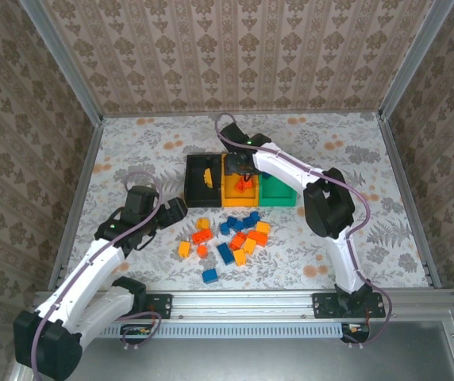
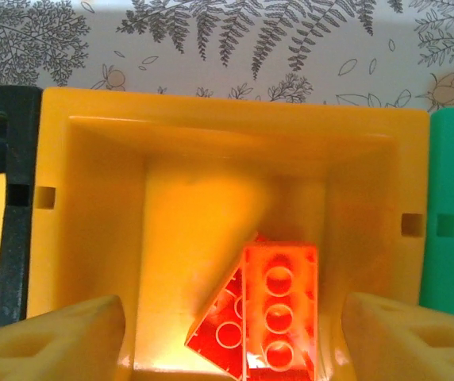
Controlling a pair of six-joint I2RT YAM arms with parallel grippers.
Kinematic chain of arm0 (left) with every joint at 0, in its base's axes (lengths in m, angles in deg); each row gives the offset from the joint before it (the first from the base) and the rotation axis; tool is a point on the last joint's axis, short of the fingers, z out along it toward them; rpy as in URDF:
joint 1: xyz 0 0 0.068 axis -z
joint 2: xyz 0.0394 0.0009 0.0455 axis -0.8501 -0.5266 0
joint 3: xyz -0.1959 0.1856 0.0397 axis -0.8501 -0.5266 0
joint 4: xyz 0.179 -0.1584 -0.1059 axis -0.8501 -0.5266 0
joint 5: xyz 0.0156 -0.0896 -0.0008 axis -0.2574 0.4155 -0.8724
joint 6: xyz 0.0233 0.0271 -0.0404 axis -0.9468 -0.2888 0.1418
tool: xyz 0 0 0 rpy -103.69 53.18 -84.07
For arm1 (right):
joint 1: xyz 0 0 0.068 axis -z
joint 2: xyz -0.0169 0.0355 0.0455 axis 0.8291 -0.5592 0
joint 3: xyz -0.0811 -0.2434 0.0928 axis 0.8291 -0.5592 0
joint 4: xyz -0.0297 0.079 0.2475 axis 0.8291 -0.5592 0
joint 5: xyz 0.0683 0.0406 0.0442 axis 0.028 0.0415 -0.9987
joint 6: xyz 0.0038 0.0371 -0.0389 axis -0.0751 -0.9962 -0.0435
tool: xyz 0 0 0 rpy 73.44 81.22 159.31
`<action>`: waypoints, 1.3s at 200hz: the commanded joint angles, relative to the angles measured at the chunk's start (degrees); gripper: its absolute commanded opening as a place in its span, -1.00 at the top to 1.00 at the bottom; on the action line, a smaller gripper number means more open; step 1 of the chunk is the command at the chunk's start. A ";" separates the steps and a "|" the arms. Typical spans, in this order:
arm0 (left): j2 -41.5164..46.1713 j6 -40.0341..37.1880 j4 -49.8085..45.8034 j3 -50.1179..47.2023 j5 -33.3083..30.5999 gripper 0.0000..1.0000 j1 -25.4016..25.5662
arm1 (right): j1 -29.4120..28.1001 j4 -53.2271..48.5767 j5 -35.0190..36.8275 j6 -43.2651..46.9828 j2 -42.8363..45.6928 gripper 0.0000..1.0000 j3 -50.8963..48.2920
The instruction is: Sort the legos into containers by color
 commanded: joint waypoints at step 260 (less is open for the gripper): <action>-14.49 0.50 -1.49 -7.49 -10.18 -0.09 21.56 | -0.60 12.77 -1.43 -6.41 30.60 -0.74 -33.63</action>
